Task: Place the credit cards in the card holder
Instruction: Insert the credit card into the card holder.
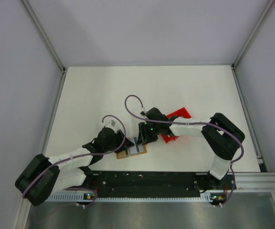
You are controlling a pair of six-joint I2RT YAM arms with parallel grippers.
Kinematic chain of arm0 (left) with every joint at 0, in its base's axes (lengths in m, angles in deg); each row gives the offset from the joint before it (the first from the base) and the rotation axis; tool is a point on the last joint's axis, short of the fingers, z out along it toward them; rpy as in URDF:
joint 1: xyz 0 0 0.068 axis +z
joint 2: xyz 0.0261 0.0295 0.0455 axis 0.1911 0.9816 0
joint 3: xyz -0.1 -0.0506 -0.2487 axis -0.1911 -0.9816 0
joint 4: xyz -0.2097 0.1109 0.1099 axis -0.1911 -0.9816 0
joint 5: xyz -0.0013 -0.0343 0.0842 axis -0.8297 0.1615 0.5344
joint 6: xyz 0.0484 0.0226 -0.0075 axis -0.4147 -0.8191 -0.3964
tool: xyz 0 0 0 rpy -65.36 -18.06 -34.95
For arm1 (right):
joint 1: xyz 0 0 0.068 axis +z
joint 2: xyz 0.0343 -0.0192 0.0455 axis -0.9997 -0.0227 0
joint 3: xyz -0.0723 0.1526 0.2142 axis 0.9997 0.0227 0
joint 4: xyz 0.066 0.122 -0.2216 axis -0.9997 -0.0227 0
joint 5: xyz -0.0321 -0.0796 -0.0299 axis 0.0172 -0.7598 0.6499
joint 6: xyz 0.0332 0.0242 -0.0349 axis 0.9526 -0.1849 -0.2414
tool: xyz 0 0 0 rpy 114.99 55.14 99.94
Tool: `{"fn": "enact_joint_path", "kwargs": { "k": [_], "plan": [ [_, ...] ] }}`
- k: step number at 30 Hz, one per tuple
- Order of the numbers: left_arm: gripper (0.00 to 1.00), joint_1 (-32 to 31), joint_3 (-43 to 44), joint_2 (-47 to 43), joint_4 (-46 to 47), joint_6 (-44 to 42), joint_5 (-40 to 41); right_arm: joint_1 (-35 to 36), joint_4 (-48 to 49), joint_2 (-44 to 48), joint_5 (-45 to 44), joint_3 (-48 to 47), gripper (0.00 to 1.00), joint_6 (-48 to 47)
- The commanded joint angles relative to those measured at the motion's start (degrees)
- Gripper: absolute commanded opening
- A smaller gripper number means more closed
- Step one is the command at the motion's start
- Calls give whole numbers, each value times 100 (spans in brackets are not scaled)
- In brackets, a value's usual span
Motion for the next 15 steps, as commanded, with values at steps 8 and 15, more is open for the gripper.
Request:
{"fn": "enact_joint_path", "kwargs": {
  "k": [8,15],
  "plan": [
    [46,-42,370,837,374,-9,-161,47,-225,-246,-296,58,42,-36],
    [27,-139,485,1234,655,140,-197,56,-207,-246,-278,84,42,-36]
  ]
}}
